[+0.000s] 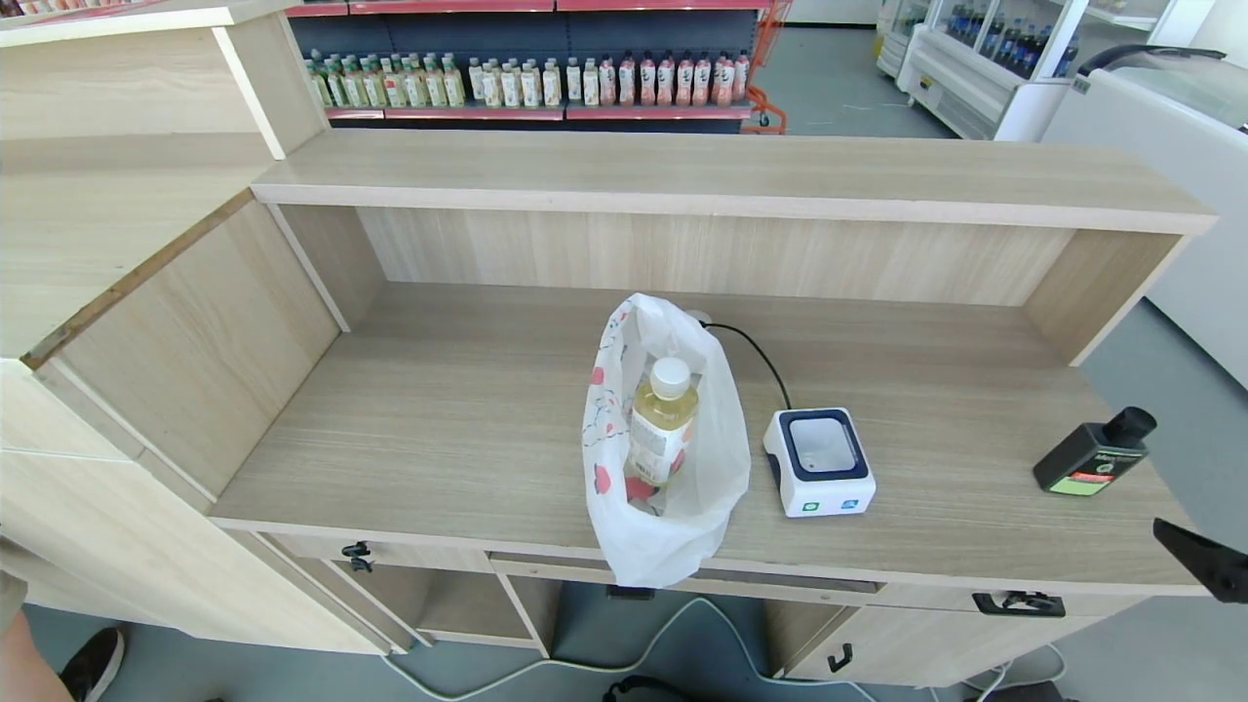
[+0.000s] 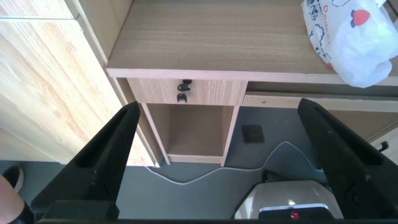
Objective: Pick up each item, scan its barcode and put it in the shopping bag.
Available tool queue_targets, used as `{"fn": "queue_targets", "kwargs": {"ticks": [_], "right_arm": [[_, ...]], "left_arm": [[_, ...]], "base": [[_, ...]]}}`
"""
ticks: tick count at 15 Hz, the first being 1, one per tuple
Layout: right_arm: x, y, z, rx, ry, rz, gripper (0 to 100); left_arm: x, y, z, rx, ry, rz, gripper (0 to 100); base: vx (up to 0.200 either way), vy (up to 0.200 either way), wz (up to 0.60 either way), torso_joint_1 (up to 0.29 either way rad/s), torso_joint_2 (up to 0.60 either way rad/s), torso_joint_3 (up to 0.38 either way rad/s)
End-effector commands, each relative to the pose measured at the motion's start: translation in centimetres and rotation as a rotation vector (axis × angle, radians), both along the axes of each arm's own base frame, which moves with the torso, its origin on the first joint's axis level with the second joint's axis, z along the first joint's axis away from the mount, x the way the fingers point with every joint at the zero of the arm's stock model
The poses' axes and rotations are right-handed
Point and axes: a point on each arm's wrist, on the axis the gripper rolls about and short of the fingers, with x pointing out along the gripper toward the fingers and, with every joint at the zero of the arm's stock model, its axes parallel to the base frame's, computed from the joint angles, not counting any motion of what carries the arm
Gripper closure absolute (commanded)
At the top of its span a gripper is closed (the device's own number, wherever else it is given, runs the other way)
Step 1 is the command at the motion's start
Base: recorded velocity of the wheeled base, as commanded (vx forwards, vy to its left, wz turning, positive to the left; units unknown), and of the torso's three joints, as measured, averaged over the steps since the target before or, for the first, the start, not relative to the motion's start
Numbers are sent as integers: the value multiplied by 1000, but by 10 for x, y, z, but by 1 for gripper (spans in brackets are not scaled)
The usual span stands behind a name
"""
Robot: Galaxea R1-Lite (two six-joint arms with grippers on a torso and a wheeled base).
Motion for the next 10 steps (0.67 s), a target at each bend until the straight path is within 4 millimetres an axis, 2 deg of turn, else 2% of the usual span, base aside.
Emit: {"fn": "queue_targets", "kwargs": {"ticks": [1,6,9,10], "right_arm": [[-13,1,0,-10,-38,-24,0],[-24,3,-4,-15,-57,-33,0],[-23,3,-5,-13,-50,-33,0],[-23,2,-5,-12,-50,-35,0]], "left_arm": [[0,0,0,0,0,0,0],[0,0,0,-2,0,0,0],[0,0,0,-2,0,0,0],[0,0,0,0,0,0,0]], "base": [[0,0,0,0,0,0],[0,0,0,0,0,0],[-200,-200,0,2,5,1],[0,0,0,0,0,0]]}}
